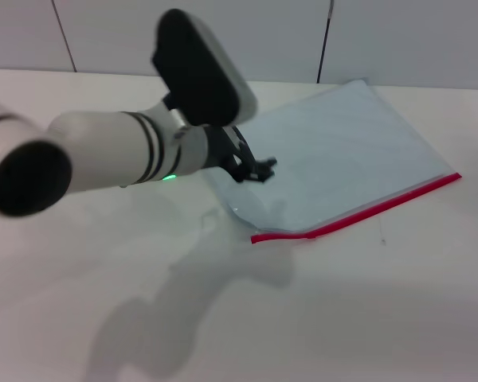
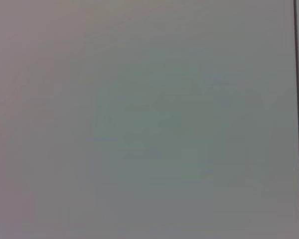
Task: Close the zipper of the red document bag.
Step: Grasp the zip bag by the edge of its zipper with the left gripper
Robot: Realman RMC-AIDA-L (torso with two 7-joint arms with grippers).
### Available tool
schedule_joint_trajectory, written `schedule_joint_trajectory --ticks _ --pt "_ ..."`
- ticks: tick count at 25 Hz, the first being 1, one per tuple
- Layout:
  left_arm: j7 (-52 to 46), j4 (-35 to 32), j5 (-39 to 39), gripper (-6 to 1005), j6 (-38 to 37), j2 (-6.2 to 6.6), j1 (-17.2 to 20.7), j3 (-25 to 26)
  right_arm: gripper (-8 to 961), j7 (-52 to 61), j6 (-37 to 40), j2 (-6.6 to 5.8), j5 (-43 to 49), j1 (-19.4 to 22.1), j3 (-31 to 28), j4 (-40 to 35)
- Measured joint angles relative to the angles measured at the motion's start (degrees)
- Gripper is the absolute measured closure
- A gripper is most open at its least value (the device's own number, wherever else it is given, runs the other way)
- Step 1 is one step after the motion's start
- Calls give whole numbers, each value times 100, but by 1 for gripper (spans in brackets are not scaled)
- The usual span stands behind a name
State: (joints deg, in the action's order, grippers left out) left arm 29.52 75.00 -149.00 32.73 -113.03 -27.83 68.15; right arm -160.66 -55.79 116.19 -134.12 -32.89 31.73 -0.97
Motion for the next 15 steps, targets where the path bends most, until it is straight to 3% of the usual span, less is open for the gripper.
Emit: schedule_joint_trajectory --ticks 3,5,15 --pt "646 209 3 109 1046 -266 -147 402 427 0 52 0 0 -32 0 0" --pt "807 281 10 109 1403 -327 -233 501 427 0 62 0 0 -45 0 1" --pt "902 421 68 109 2840 -327 -648 474 427 0 125 0 0 -78 0 1"
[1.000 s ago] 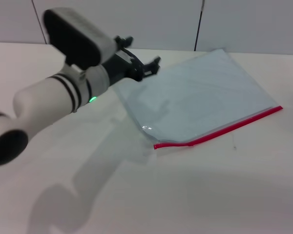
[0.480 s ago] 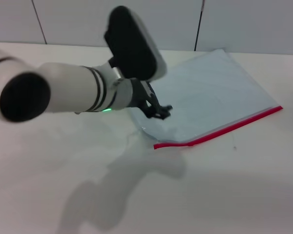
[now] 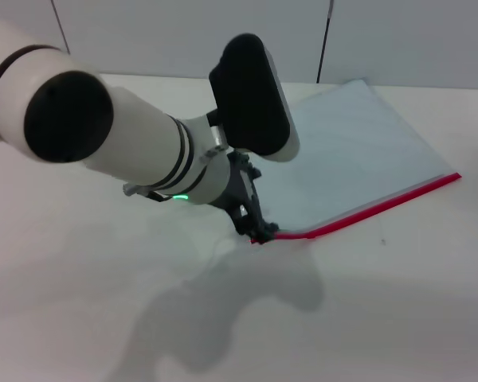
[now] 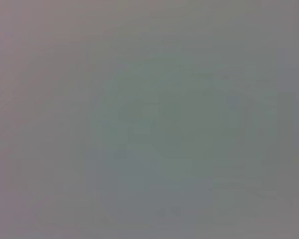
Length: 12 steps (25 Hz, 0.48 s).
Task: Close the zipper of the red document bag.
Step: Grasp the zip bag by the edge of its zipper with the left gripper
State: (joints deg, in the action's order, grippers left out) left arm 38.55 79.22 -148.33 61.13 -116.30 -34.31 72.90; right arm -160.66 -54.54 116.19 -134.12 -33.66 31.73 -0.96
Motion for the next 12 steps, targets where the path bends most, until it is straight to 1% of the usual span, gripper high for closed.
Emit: schedule_joint_trajectory --ticks 6,9,12 --pt "78 -147 -34 109 519 -8 -204 -10 427 0 0 0 0 -22 0 0" --pt "124 -302 -36 110 534 -18 -249 -39 427 0 0 0 0 -34 0 0" --pt "149 -383 -46 110 489 -21 -275 -183 427 0 0 0 0 -37 0 0"
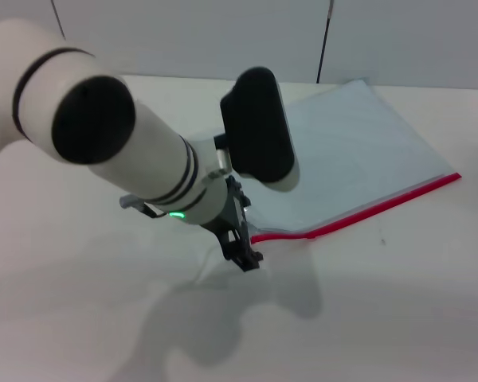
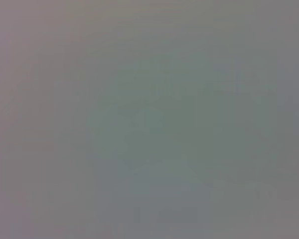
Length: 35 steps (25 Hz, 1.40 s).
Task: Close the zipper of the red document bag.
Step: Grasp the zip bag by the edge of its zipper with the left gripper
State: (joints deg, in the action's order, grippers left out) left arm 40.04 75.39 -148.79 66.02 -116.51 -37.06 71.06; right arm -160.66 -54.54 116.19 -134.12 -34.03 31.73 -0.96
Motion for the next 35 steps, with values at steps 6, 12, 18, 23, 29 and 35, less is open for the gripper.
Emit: schedule_joint_trajectory --ticks 6,12,18,23,29,35 --pt "-25 -146 -137 110 -284 -8 -19 -191 427 0 -1 0 0 -17 0 0" --pt "-8 -264 -165 109 -682 -11 -21 -240 427 0 -4 0 0 -33 0 0" --pt "-12 -609 -169 109 -973 -20 -108 -397 427 0 -3 0 0 -77 0 0" --pt "-34 -809 -157 109 -1164 -22 -159 -484 426 0 -2 0 0 -82 0 0" --pt "-36 -903 -152 113 -1414 -21 -126 -503 426 0 1 5 0 -86 0 0" --pt "-106 -1088 -151 123 -1599 -25 -126 -541 426 0 5 9 0 -86 0 2"
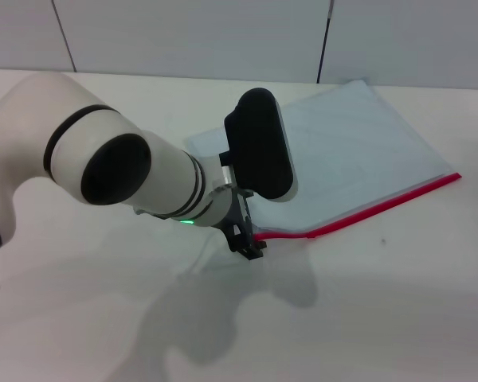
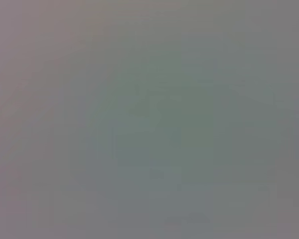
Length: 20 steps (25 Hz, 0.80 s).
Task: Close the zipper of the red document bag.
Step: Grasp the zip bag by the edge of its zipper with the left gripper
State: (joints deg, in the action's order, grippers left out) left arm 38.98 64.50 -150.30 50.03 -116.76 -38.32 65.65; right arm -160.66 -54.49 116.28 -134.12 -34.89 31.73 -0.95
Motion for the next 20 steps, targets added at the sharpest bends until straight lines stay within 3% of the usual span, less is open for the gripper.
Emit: schedule_joint_trajectory --ticks 11,16,20 --pt "-72 -37 -10 142 -339 1 26 -18 426 0 1 0 0 1 0 4" --pt "-80 -188 22 314 -491 -6 27 -18 426 0 1 0 0 0 0 7" --pt "-137 -301 47 333 -595 -6 10 -18 426 1 1 0 0 0 0 7"
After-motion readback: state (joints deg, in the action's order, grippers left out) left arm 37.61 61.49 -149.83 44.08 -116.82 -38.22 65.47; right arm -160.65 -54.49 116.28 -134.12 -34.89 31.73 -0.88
